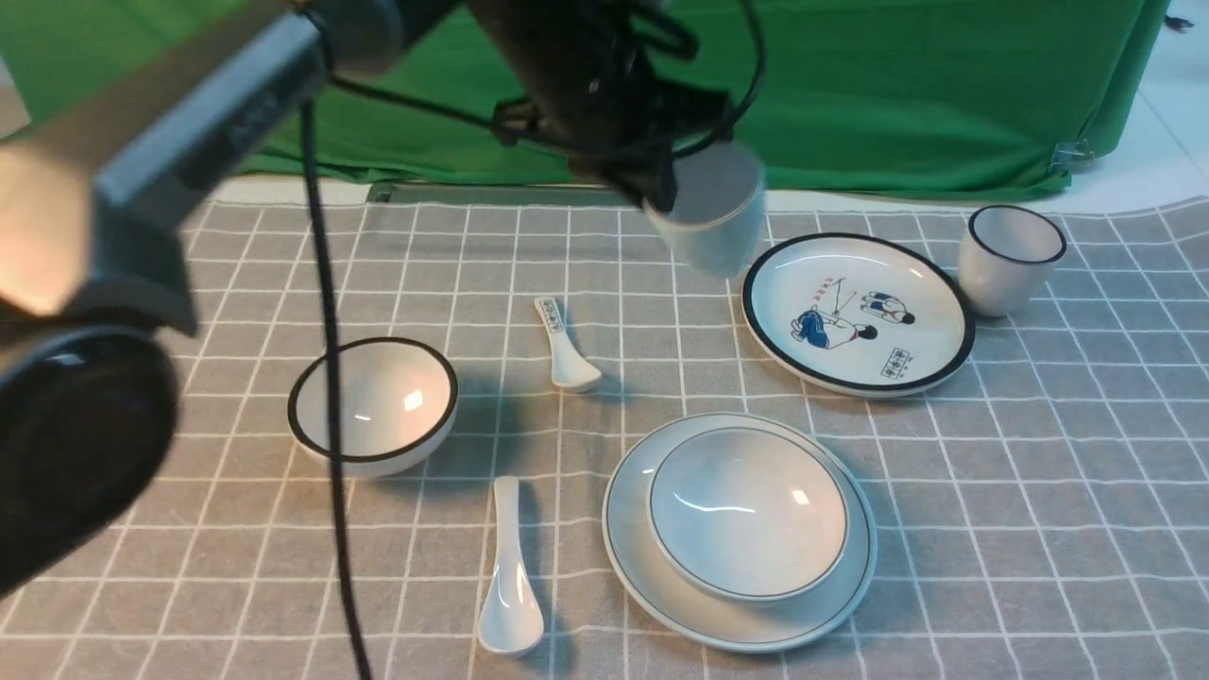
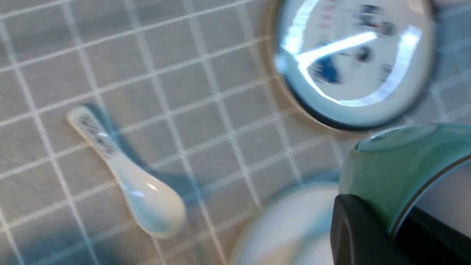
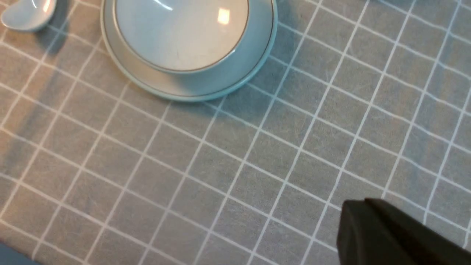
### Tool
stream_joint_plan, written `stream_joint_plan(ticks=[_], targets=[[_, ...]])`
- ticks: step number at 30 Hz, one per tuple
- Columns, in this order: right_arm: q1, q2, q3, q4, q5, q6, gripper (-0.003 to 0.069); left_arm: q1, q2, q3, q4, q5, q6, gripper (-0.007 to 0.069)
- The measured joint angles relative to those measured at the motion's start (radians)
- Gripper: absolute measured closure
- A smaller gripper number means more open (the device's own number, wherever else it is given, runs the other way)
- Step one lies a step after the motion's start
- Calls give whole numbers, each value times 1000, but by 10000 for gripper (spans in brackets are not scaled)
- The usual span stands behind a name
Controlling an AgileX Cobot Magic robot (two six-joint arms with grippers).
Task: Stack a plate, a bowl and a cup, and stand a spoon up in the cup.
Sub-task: Use the left arm to put the blue teacup into the blue rice bowl in the middle
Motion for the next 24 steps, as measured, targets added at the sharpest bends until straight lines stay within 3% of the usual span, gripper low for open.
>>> stream_joint_plan(ticks=[8, 24], targets=[[0, 1, 0, 0, -15, 0, 640, -138, -80, 359, 66, -35, -7, 593], [0, 1, 0, 0, -28, 0, 639, -141, 32, 382, 59, -131, -17, 582]])
